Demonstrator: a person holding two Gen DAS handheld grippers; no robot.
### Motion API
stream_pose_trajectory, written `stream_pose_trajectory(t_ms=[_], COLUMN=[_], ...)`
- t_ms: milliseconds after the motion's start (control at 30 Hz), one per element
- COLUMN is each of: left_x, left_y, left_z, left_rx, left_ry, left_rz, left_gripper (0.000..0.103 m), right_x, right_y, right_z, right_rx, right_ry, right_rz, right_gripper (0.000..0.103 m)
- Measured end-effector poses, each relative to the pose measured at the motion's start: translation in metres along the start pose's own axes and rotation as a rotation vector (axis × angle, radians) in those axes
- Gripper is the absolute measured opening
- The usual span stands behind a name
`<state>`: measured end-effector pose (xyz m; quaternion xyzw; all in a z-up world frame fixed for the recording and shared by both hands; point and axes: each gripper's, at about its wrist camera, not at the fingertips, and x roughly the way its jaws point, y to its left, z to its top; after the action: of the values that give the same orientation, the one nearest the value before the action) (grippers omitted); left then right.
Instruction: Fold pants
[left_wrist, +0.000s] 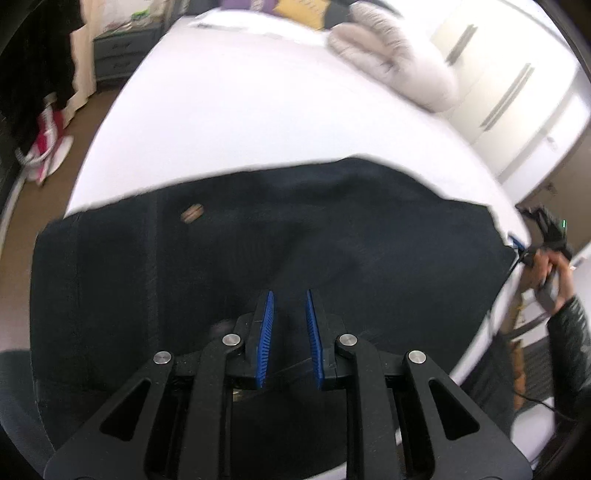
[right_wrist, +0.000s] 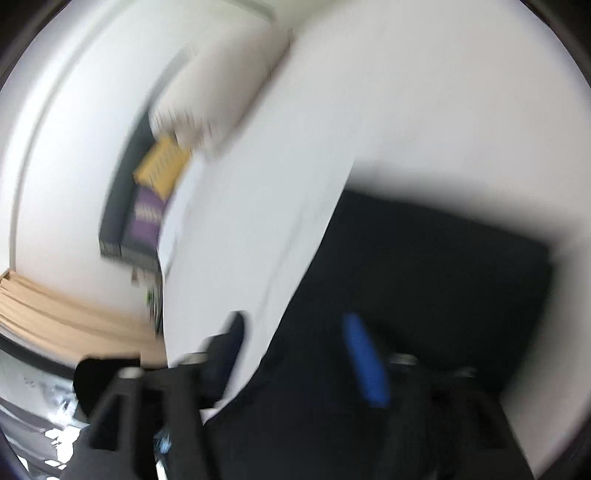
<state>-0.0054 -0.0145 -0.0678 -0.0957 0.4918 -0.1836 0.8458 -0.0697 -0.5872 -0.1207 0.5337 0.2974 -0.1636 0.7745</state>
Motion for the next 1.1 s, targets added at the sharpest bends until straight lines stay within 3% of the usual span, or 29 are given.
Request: stream_pose_trajectory(t_ms=[100,167,267,400,533,633,700,800,867,1100], left_x=[0.013,0.034,0.058,0.068,0.076,0.077,0.077,0.078,0.08,0.081], left_y=[-0.02,-0.033,-0.041,-0.04,-0.025,-0.017,-0.016,-0.008,-0.006,-0.005], left_z=[0.011,0.016,0.019,0.02,0.02,0.021,0.017,0.015,0.014,0.014], left_rx=[0.021,0.025,0.018,0.02,-0.047,-0.067,-0.067,-0.084,-0.093,-0.078], left_ry=[0.028,0.076,0.123,0.148,0.166,0.167,0.167,0.17,0.174,0.179], left_rz=[-0.069,-0.095,-0.123,-0.116,-0.165,-0.187,-0.192,-0.208,-0.217,-0.207], left_gripper=[0.017,0.017,0.017,0.017,0.017,0.017,0.017,0.017,0.017,0.017], right_x=[-0.049,-0.045,-0.029,-0.022,-0.017,-0.002,0.003,0.007,0.01,0.012], right_y=[-0.038,-0.049,-0.065,-0.089,-0.095,-0.096,-0.096,-0.105,-0.108,-0.092], right_z=[0.005,-0.008,-0.023,-0.01,-0.004,0.01,0.015,0.017,0.017,0.018], right_rx=[0.088,0.142,0.215,0.272,0.285,0.307,0.318,0.348,0.346,0.239], right_ry=[-0.057,-0.039,0.003,0.022,0.032,0.039,0.035,0.048,0.051,0.055], right_rz=[0.048,0.065,0.011,0.046,0.108,0.116,0.114,0.115,0.133,0.059], right_gripper=[0.08,0.08,0.073,0.069,0.064,0.053,0.032,0.011,0.011,0.009])
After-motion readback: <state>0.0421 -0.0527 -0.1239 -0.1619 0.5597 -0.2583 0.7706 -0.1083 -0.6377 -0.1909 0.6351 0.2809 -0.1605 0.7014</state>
